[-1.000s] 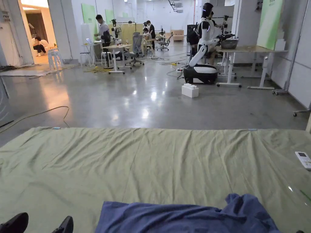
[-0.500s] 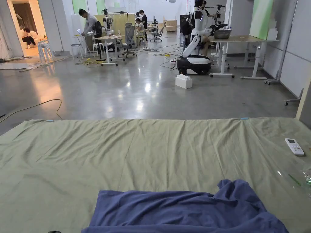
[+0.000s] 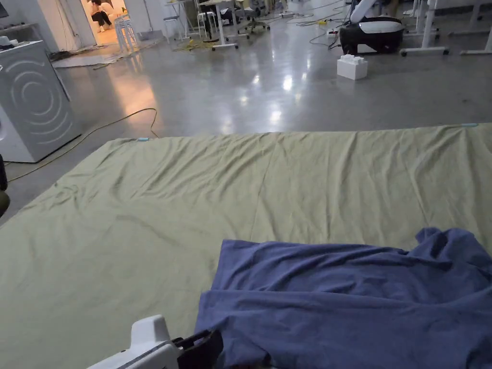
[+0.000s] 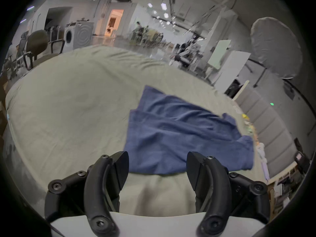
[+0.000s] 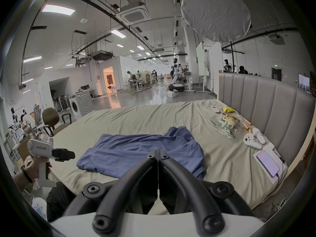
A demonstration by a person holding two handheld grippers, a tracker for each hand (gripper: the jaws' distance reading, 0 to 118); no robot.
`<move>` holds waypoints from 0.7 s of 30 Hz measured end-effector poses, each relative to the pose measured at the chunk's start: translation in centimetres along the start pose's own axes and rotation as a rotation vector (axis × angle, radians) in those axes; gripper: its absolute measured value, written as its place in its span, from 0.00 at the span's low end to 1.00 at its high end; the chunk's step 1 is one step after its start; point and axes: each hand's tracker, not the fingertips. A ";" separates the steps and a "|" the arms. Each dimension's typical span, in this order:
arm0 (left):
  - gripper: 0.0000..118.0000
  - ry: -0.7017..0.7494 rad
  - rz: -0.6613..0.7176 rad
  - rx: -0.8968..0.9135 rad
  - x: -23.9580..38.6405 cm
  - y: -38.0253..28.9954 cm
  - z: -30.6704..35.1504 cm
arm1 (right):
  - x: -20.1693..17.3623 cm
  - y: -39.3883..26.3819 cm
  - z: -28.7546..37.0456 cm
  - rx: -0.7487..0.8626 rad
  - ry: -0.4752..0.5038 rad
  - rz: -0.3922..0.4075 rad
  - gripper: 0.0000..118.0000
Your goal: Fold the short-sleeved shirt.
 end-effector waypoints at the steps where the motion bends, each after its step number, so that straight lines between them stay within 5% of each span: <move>1: 0.61 0.066 0.016 -0.001 -0.6 0.0 -1.3 | 0.1 -0.2 0.1 -0.002 -0.005 -0.004 0.00; 9: 0.56 0.161 0.012 -0.113 -2.7 -0.5 -7.7 | 1.2 -0.9 0.1 -0.041 -0.040 -0.035 0.00; 12: 0.37 0.249 -0.082 -0.119 -1.2 -1.4 -8.6 | 1.3 -1.3 -0.3 -0.066 -0.057 -0.025 0.01; 14: 0.34 0.298 -0.196 -0.128 0.2 -1.8 -8.7 | 1.3 -1.6 -0.7 -0.082 -0.061 -0.019 0.01; 16: 0.13 0.287 -0.297 -0.150 1.6 -2.1 -9.0 | 1.4 -1.8 -1.5 -0.105 -0.065 -0.002 0.01; 19: 0.09 0.323 -0.421 -0.232 3.4 -2.7 -10.6 | 2.5 -2.9 -4.1 -0.126 -0.082 0.020 0.02; 20: 0.09 0.344 -0.440 -0.261 3.5 -2.6 -11.3 | 3.2 -3.5 -5.5 -0.140 -0.088 0.012 0.09; 21: 0.09 0.344 -0.426 -0.270 3.6 -2.2 -11.5 | 3.8 -3.9 -7.0 -0.171 -0.095 -0.010 0.27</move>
